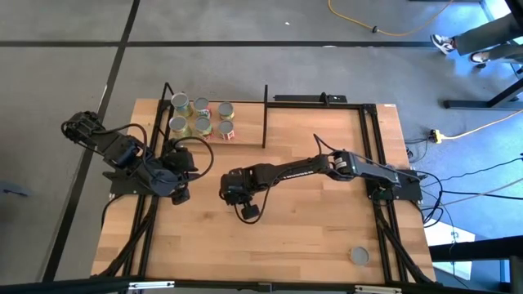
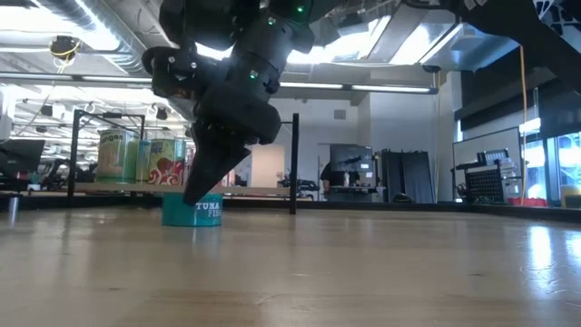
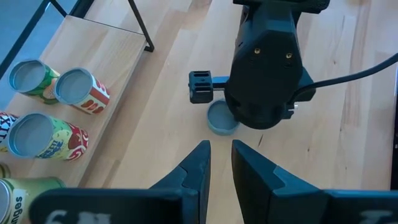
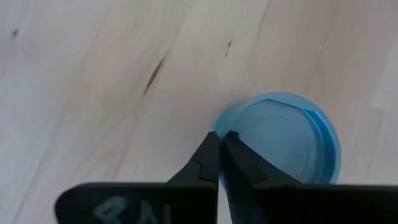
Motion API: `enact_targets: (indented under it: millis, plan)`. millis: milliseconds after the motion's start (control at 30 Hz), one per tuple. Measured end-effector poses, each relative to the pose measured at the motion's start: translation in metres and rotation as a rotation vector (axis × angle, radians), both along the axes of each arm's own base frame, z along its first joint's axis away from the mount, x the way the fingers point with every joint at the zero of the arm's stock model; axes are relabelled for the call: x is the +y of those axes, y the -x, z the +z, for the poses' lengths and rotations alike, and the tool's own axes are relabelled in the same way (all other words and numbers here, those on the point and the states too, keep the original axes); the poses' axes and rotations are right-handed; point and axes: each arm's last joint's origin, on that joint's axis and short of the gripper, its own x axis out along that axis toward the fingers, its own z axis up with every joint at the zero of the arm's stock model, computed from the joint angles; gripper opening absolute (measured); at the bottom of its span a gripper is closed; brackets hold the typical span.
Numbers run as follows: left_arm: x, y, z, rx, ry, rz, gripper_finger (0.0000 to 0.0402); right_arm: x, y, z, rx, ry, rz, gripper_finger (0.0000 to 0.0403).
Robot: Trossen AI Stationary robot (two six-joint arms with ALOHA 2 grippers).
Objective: Pick and place cans onto a shelf
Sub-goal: Put the canned tuna on the shelf
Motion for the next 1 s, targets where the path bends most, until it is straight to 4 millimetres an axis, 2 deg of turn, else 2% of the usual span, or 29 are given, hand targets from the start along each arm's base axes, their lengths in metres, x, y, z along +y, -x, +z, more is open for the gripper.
enact_targets:
  millis: [233,633,767,1000]
  plan:
    - [0.0,0.0,0.0,0.0,-0.001,-0.001,0.0059,0.0,-0.001,0.011,0.024,0.01,-0.004,0.0006]
    - [0.0,0.0,0.0,0.002,-0.006,-0.007,0.0059,0.0,-0.002,0.062,-0.029,-0.008,-0.018,0.0006]
    - [0.0,0.0,0.0,0.005,-0.008,-0.007,0.0059,-0.001,0.004,0.079,-0.038,-0.028,-0.057,0.0006]
    - [0.001,0.001,0.0,0.005,-0.022,-0.001,0.0059,-0.002,0.014,0.098,-0.028,-0.068,-0.142,0.0006]
